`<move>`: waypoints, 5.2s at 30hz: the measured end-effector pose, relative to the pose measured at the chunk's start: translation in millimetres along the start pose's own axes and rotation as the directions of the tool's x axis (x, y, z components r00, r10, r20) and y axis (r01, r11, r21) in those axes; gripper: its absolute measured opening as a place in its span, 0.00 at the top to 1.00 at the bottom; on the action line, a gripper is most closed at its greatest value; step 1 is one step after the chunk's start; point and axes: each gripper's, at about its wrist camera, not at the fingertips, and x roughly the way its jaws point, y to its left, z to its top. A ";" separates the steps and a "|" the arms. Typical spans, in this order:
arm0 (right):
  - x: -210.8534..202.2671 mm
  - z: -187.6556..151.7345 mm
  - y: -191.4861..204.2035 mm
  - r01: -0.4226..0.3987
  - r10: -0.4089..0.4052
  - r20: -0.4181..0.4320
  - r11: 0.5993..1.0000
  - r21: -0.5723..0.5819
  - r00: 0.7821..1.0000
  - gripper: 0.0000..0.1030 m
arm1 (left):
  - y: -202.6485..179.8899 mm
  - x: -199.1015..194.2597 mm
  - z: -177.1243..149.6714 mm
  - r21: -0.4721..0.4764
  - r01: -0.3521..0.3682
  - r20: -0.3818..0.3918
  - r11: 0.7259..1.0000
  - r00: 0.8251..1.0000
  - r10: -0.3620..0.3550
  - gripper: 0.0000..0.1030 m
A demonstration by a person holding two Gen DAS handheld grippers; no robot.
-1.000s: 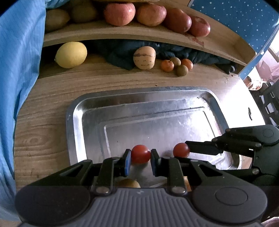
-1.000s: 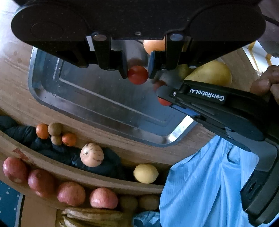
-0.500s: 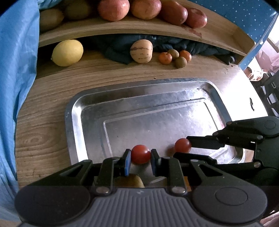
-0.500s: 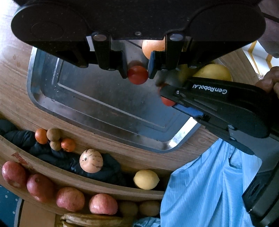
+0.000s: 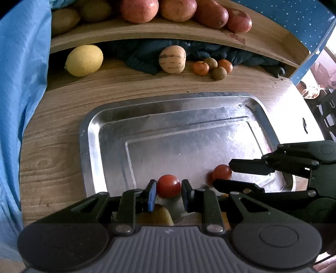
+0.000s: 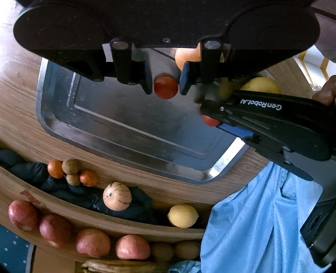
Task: Organize fruits
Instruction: 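Carry the tomato with the right tool onto the tray and open while the left tool releases its tomato, then lift both open tools back from the tray, then reach both open tools under the shelf toward the lemon and pale round fruit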
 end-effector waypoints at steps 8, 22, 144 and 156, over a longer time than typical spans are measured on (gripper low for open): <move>-17.5 -6.4 1.0 0.028 -0.027 0.037 1.000 -0.011 0.999 0.55 | 3.3 -10.6 -4.7 -0.033 -0.010 0.024 0.999 1.000 0.010 0.54; -57.9 -27.2 -1.0 0.032 -0.031 0.098 0.999 -0.015 0.995 0.30 | 1.3 -46.9 -30.7 -0.056 -0.040 0.102 0.998 0.994 0.045 0.18; 83.0 142.1 -55.4 0.069 -0.068 0.095 0.998 -0.012 0.993 0.11 | 95.4 58.9 156.4 -0.120 -0.247 0.175 0.961 0.948 0.266 0.01; 97.2 147.8 -50.2 0.076 -0.072 0.092 0.996 -0.037 0.993 0.20 | 106.1 71.1 153.8 -0.132 -0.209 0.196 0.969 0.953 0.232 0.12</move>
